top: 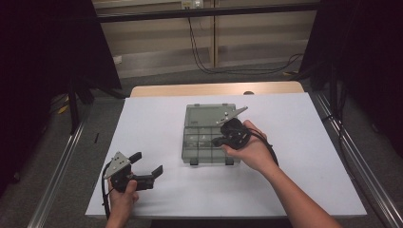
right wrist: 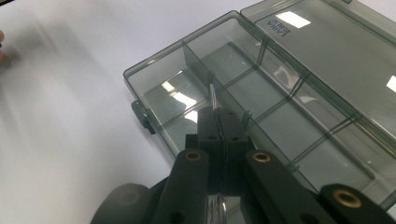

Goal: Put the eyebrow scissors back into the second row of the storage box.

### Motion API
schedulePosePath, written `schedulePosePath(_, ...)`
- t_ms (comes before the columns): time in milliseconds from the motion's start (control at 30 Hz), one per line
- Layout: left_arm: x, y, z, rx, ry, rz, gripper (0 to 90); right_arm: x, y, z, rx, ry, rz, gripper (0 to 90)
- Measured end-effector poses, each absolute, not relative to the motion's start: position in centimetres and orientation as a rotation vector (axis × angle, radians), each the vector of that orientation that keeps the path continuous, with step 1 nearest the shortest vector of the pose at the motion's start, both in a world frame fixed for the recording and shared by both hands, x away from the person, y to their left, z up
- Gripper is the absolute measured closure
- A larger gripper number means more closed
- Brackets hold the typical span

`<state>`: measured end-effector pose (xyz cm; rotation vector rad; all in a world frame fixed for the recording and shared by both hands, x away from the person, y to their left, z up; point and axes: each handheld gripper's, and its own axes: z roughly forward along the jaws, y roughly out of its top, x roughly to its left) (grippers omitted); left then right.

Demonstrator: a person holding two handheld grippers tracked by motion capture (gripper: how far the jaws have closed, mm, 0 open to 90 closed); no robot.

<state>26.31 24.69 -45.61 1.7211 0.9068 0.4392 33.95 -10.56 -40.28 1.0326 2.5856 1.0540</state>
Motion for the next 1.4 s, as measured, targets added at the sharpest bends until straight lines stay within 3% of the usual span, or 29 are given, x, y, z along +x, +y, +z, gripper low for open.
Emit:
schedulePosePath(933, 26.3, 24.7, -45.6, 1.72, 0.91, 0.434, 0.0, 35.3, -9.5, -43.7, 0.998, 2.605, 0.998, 88.1)
schedulePosePath(1100, 26.3, 24.7, -45.6, 1.722, 0.911, 0.436, 0.0, 35.3, -9.7, -43.3, 1.033, 2.624, 1.066, 53.4)
schedulePosePath(1200, 26.3, 24.4, -45.6, 1.72, 0.91, 0.432, 0.0, 35.2, -10.2, -42.9, 1.058, 2.638, 1.168, 38.9)
schedulePosePath(1367, 26.4, 24.2, -45.6, 1.718, 0.913, 0.425, 0.0, 35.1, -11.4, -42.4, 1.129, 2.548, 1.215, 0.0)
schedulePosePath(1400, 26.4, 24.1, -45.6, 1.712, 0.917, 0.418, 0.0, 35.0, -11.6, -42.3, 1.152, 2.538, 1.21, 0.0)
